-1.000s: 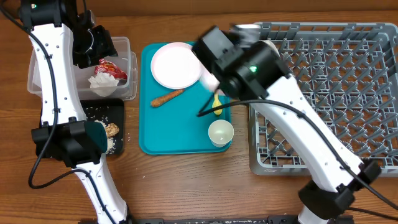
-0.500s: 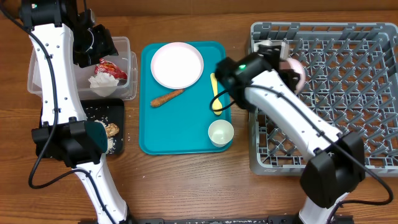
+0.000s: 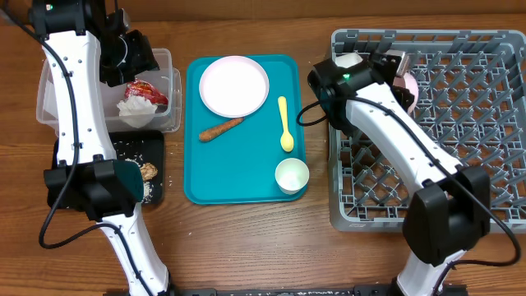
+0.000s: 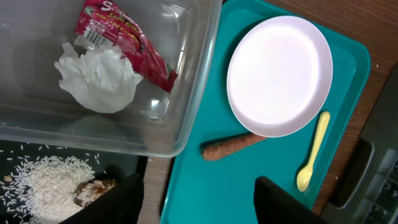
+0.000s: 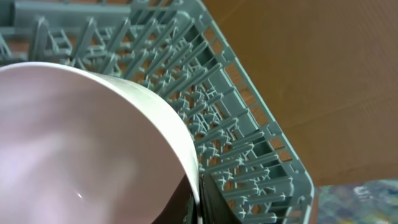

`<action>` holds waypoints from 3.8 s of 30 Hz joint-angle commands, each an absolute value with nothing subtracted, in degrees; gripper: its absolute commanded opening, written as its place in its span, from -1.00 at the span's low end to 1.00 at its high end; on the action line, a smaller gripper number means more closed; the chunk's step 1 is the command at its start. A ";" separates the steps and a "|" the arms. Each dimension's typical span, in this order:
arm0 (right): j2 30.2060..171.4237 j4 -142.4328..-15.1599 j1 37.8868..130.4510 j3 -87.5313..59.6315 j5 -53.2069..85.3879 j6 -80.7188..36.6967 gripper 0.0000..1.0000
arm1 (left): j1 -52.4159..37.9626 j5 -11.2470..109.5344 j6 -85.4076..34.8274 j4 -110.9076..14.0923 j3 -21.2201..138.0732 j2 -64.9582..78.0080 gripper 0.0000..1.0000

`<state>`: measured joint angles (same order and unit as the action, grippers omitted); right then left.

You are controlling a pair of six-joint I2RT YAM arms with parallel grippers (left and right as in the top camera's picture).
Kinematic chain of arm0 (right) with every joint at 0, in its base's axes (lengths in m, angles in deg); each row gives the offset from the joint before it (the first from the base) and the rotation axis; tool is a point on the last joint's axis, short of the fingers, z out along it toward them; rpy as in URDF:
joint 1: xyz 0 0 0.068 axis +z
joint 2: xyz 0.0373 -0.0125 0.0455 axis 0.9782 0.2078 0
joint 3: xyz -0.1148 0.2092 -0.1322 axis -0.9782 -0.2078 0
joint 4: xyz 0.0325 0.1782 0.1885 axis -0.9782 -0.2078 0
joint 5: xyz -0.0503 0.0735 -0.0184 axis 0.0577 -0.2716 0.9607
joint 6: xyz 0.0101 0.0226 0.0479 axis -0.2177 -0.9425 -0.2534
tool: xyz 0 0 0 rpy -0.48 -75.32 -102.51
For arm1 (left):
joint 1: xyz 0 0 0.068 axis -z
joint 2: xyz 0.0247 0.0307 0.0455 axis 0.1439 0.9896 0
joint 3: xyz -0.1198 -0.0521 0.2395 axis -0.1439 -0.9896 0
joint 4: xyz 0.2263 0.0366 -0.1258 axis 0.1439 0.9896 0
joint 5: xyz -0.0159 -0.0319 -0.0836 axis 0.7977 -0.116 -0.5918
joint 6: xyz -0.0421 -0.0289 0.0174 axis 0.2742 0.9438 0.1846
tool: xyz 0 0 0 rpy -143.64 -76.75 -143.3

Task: Sort waste into correct bins and load items into the dishwasher
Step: 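Place the pink bowl with right gripper into the dish rack, then return right gripper to the tray and grasp the white plate rim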

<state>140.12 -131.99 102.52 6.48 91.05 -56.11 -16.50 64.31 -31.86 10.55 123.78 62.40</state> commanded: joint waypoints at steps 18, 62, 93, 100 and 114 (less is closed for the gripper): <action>142.68 -133.91 104.14 -0.96 91.70 -55.08 -0.92 | -16.00 63.57 -31.68 9.74 124.87 61.53 0.19; 141.59 -141.86 114.65 28.90 75.29 -54.10 1.00 | -15.96 63.59 -31.75 7.08 124.87 61.53 0.32; 161.46 -99.18 110.01 32.49 20.63 -45.92 0.42 | -16.07 67.53 -35.64 6.20 130.16 53.59 0.43; 167.34 -99.22 110.12 32.29 21.57 -47.43 0.05 | -16.07 68.44 -35.64 6.70 130.16 53.64 0.47; 172.54 -98.98 110.17 32.14 22.00 -47.41 -0.54 | -16.07 68.42 -35.62 7.10 130.14 53.64 0.68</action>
